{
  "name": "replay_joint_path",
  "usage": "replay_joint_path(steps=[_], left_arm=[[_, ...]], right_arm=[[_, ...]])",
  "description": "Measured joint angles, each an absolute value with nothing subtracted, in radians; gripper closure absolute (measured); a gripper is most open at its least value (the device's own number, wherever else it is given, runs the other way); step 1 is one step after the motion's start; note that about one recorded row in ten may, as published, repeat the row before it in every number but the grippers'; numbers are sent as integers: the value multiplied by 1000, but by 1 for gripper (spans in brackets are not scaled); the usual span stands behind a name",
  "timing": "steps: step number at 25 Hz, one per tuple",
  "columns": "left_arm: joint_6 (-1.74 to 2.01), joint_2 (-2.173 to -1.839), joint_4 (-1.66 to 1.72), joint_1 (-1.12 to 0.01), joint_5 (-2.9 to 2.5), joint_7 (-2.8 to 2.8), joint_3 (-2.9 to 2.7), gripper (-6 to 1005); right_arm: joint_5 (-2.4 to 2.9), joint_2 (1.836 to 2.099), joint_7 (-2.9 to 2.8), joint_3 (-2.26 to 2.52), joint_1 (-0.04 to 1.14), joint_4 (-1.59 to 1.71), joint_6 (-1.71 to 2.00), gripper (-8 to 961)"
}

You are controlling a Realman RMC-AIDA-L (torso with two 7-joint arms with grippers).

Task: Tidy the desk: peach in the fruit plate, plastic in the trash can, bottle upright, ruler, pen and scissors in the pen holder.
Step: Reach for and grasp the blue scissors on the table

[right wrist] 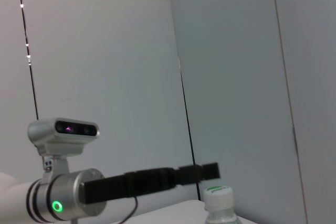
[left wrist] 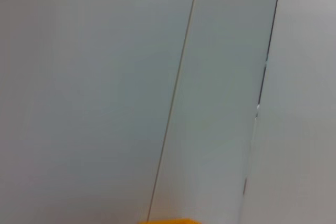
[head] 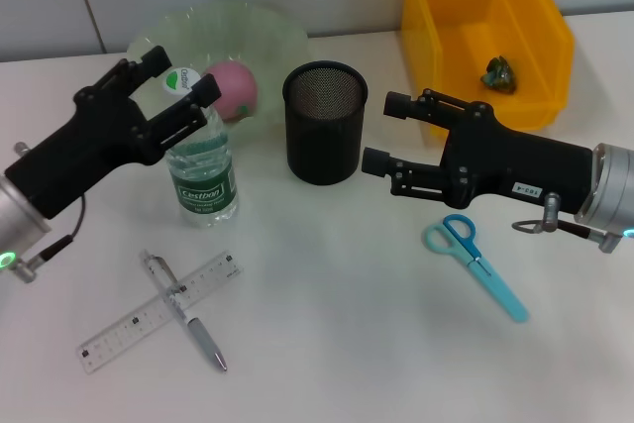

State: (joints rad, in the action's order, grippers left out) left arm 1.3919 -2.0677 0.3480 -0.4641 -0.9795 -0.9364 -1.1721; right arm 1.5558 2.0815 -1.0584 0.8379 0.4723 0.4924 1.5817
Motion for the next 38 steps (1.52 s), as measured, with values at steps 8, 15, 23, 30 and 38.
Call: replay_joint_path(steps=[8,15,23,30,38], left_arm=[[1510,-2053,477,-354,-1002,-1021,-1175,181],[1579,-2036,602,-321,-1209,-1166,-1173,182],[1599,-2051,772,-302,-1453,-1310,-1175,183],[1602,-2064,915,-306,-1682,-1486,-1181,184],[1603,-2066,1035,-299,-1786,-1567,-1177,185]], right_arm=[[1554,2081,-1058,831,456,491,1614,149],[1550,2079,-1058,778,420,495,1668,150],[1554,2068,-1058,753,378,501,1717,150],[1563,2034,-1096,759,349,507,1755,150],[1748,2023,-1347,765,362,690,1758,150]])
